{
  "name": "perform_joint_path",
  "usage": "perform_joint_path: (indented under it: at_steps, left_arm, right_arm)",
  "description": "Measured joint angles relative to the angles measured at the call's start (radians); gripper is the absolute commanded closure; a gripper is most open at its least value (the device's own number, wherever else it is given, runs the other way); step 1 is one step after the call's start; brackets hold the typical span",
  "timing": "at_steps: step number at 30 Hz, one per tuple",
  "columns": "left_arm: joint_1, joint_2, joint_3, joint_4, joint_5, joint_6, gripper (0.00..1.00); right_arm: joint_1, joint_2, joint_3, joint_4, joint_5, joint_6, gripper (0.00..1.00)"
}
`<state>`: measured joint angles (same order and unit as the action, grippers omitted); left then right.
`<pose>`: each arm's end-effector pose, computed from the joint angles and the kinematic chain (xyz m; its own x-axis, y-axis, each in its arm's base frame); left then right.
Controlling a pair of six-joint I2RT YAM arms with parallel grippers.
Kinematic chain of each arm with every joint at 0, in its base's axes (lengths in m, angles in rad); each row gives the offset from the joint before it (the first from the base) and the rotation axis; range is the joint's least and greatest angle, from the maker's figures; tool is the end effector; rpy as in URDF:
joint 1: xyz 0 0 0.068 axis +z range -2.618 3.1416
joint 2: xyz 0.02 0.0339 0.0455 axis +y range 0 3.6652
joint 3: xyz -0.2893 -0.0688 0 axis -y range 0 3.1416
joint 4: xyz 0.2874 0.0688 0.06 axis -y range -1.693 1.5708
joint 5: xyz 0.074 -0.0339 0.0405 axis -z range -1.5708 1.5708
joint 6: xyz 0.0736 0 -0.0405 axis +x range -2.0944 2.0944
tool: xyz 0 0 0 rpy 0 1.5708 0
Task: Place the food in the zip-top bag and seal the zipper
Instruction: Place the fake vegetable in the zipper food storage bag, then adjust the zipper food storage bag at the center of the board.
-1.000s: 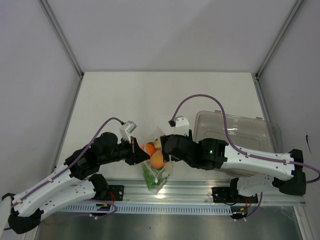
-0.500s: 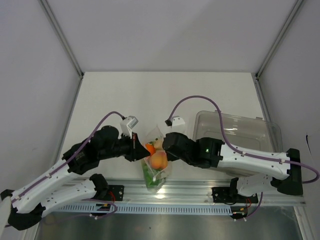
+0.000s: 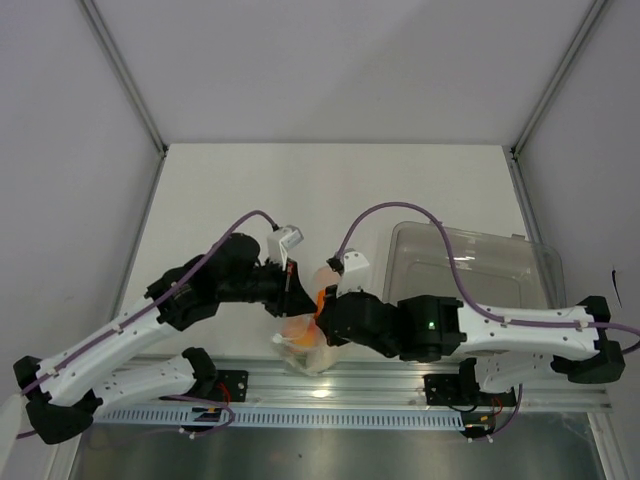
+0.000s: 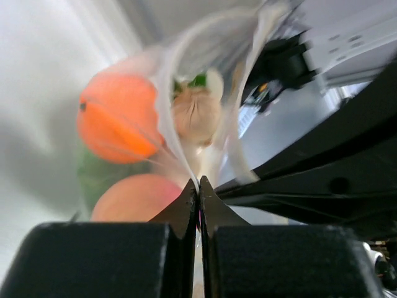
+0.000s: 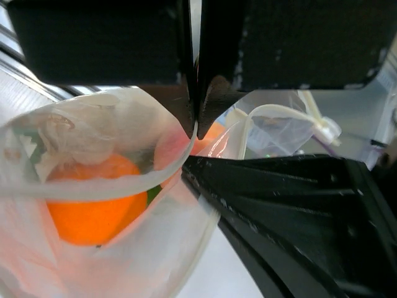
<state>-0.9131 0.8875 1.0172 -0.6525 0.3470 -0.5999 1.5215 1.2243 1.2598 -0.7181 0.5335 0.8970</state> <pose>0.1261 -0.2042 0.3630 -0.7738 0.1333 -0.6193 0.5906 0.5051 -0.6293 0.0528 0.3112 0.3691 -0.6762 -0.0520 -0.7348 -0.5002 0.7647 0.4062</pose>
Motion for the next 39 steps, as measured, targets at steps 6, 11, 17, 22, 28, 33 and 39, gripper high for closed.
perform_joint_path:
  at_steps: [6,11,17,22,28,33,39]
  left_arm:
    - [0.0,-0.04,-0.207,-0.034,-0.038,-0.002,0.99]
    - [0.0,-0.086,-0.241,-0.045,-0.053,-0.001,0.99]
    - [0.0,-0.122,-0.194,-0.046,-0.062,0.023,0.99]
    - [0.0,-0.108,-0.158,-0.046,-0.064,0.041,0.99]
    - [0.0,-0.086,-0.156,-0.047,-0.064,0.059,0.99]
    - [0.0,-0.08,-0.155,-0.047,-0.063,0.063,0.99]
    - [0.0,-0.089,-0.153,-0.045,-0.062,0.072,0.94]
  right_arm:
    - [0.0,0.113,-0.019,-0.01,0.029,0.046,1.0]
    - [0.0,0.147,-0.019,-0.017,0.049,0.06,0.99]
    - [-0.001,0.147,-0.019,-0.021,0.064,0.072,0.76]
    - [-0.001,0.146,-0.019,-0.021,0.065,0.067,0.44]
    - [-0.007,0.138,-0.018,-0.022,0.053,0.043,0.24]
    - [-0.01,0.105,-0.018,-0.015,0.032,0.042,0.2]
    - [-0.01,0.034,-0.034,0.041,0.002,0.045,0.2]
